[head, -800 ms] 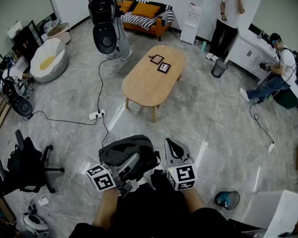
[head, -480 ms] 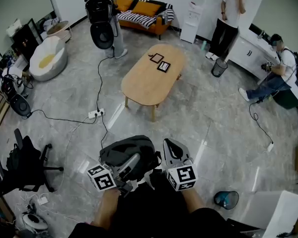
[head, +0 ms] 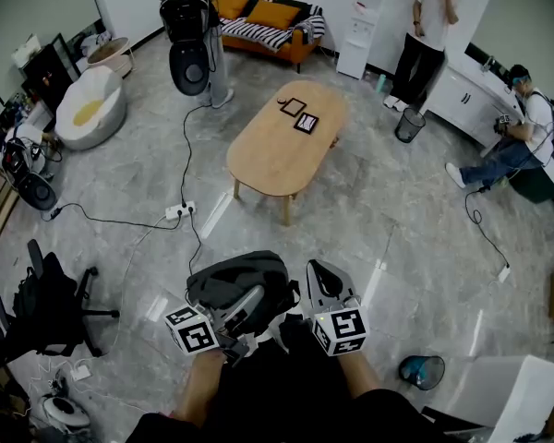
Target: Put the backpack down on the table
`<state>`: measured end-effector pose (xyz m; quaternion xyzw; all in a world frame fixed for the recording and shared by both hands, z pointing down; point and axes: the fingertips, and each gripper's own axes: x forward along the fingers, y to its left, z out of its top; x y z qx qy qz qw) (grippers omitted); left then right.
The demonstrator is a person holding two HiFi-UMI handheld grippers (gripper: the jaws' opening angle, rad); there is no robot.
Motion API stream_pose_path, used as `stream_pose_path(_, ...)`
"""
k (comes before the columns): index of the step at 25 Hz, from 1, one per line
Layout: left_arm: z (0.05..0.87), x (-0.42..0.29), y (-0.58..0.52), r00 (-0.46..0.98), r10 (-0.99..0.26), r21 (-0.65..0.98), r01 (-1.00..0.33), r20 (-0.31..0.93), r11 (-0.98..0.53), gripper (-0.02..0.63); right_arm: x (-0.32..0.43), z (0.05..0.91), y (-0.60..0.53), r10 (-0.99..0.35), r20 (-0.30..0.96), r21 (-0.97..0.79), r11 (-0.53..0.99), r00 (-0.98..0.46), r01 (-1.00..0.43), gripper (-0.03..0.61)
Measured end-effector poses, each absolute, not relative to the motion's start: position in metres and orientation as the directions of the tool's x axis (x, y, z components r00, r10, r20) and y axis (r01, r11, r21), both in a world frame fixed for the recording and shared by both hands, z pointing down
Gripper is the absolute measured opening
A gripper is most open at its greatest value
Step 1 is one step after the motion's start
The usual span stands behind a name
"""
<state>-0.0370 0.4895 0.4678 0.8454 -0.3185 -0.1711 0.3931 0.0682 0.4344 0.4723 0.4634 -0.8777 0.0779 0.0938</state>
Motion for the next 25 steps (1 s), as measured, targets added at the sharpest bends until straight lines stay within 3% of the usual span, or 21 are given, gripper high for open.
stream_pose_path(25,0.464,-0.01,0.407,0.722,-0.692,0.808,-0.4,-0.013,-0.433,0.055,0.073,0.463,0.327,-0.751,0.221,-0.105,0.616,-0.622,-0.781,0.009)
